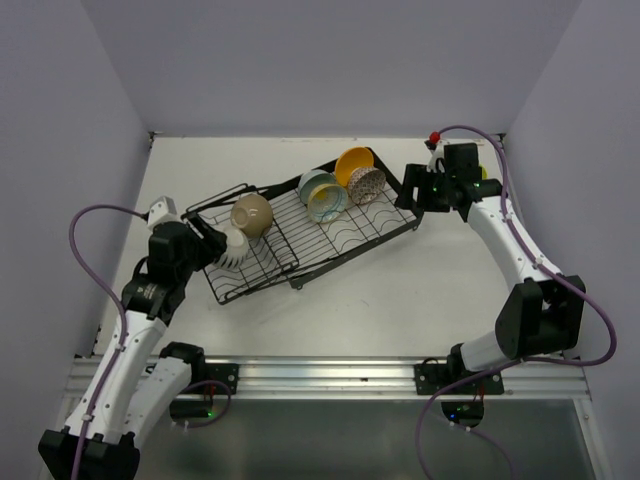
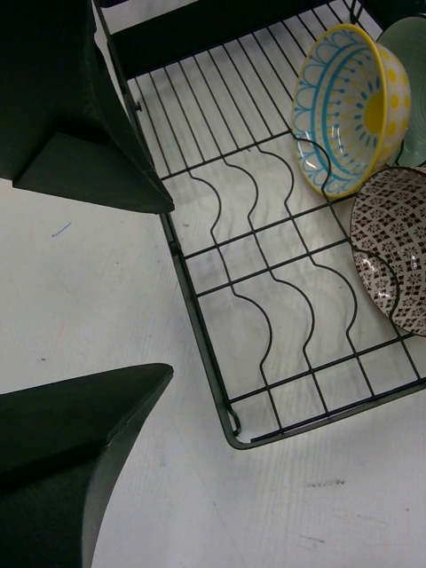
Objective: Unload the bowls from the dish rack
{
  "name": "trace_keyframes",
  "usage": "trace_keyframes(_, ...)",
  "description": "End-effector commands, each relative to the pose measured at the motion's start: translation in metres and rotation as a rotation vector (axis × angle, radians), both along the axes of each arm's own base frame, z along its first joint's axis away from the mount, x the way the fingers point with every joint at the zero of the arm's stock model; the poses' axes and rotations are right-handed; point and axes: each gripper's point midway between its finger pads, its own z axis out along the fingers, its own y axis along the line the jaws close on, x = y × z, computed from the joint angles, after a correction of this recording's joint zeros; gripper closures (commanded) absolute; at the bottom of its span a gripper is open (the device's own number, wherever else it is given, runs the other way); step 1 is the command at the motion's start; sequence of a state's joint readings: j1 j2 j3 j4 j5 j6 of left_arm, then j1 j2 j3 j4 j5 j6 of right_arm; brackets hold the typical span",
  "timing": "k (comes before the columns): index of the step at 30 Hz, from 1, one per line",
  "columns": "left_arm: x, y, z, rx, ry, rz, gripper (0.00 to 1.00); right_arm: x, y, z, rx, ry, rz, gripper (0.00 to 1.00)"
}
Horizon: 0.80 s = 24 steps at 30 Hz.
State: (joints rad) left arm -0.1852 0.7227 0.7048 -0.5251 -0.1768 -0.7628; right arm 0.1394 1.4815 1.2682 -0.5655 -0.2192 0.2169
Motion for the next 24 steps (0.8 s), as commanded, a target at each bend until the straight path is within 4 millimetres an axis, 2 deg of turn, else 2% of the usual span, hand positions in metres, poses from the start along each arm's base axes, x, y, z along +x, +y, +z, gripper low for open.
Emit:
trace_keyframes(1, 0.007, -0.005, 0.045, -0.030, -0.129, -0.026, 0.76, 0.000, 0.015, 0.019, 0.064, -0.059, 0.045, 0.28)
trace_keyframes(9, 0.006, -0.017, 0.057, -0.066, -0.173, -0.086, 0.79, -0.014, 0.063, 0.048, 0.297, -0.137, 0.184, 0.28)
trace_keyframes(14, 0.006, -0.026, 0.076, -0.097, -0.229, -0.134, 0.79, -0.036, 0.098, 0.062, 0.439, -0.134, 0.296, 0.27)
trace_keyframes(15, 0.006, -0.028, 0.079, -0.103, -0.237, -0.142, 0.79, -0.036, 0.105, 0.071, 0.471, -0.168, 0.321, 0.27)
trace_keyframes(17, 0.006, -0.031, 0.086, -0.118, -0.260, -0.153, 0.79, -0.050, 0.124, 0.075, 0.556, -0.134, 0.367, 0.26)
trace_keyframes(19, 0.006, -0.035, 0.090, -0.133, -0.270, -0.170, 0.79, -0.054, 0.138, 0.085, 0.610, -0.157, 0.397, 0.26)
trace_keyframes(22, 0.007, -0.037, 0.096, -0.155, -0.283, -0.176, 0.79, -0.074, 0.168, 0.097, 0.631, -0.184, 0.487, 0.24)
trace_keyframes(24, 0.009, -0.040, 0.101, -0.169, -0.293, -0.181, 0.79, -0.078, 0.179, 0.102, 0.643, -0.206, 0.506, 0.24)
